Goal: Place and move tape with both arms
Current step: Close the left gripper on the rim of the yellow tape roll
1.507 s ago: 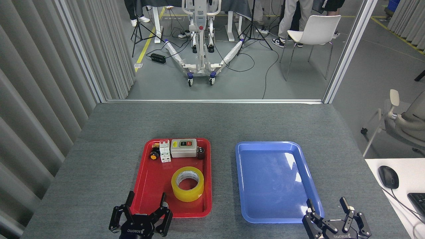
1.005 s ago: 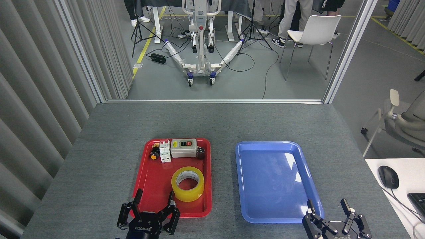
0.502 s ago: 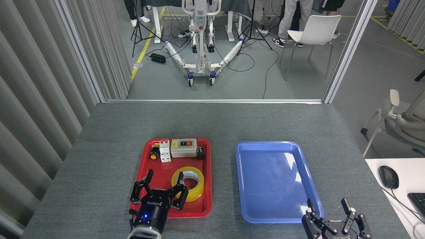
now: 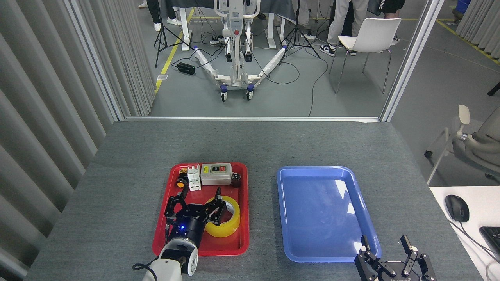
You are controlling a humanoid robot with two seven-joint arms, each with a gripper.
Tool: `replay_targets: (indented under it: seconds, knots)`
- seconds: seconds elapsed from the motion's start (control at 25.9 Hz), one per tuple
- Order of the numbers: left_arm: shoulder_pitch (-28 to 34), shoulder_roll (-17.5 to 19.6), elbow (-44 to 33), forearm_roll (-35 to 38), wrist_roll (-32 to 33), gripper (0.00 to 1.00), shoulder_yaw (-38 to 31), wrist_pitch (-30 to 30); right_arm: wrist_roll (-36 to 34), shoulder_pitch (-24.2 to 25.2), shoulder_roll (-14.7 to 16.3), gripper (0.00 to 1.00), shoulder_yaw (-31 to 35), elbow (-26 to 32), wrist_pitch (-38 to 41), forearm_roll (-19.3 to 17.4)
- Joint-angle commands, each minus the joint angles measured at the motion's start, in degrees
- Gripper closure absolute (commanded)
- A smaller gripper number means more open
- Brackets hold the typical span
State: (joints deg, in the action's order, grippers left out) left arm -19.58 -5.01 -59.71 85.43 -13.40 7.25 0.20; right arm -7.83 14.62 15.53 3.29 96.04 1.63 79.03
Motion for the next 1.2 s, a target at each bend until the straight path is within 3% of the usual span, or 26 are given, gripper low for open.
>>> replay_targets:
  seconds: [0.0, 0.19, 0.31, 0.43, 0.62, 0.7, 1.16]
  knots:
    - [-2.1, 0.3, 3.7, -0.6, 0.0, 0.00, 0.0, 1.5, 0.6, 0.0, 0.0, 0.00, -0.1, -0.3, 0.0, 0.2]
    - [-3.3, 0.3, 5.5, -2.3, 1.1, 0.00, 0.1, 2.7, 0.7, -0.1, 0.1, 0.00, -0.1, -0.4, 0.2, 0.3]
    - [-4.6, 0.7, 5.6, -7.4, 3.6, 0.01, 0.9, 2.9, 0.7, -0.2, 0.3, 0.00, -0.3, -0.9, 0.2, 0.3]
    - [-4.9, 0.8, 5.1, -11.2, 12.8, 0.00, 1.6, 3.0, 0.6, -0.2, 0.2, 0.00, -0.3, -1.5, 0.2, 0.3]
    - [-5.0, 0.7, 2.0, -11.4, 32.2, 0.00, 1.5, 3.0, 0.6, -0.6, 0.1, 0.00, 0.0, -1.6, 0.0, 0.3]
    - [-5.5, 0.6, 1.9, -11.4, 37.0, 0.00, 1.5, 3.0, 0.5, -0.6, 0.1, 0.00, 0.0, -1.6, 0.0, 0.3]
    - [-9.2, 2.4, 6.9, -10.8, 37.8, 0.01, 4.1, 3.1, 0.4, -0.6, -0.1, 0.00, 0.2, -1.6, -0.2, 0.3]
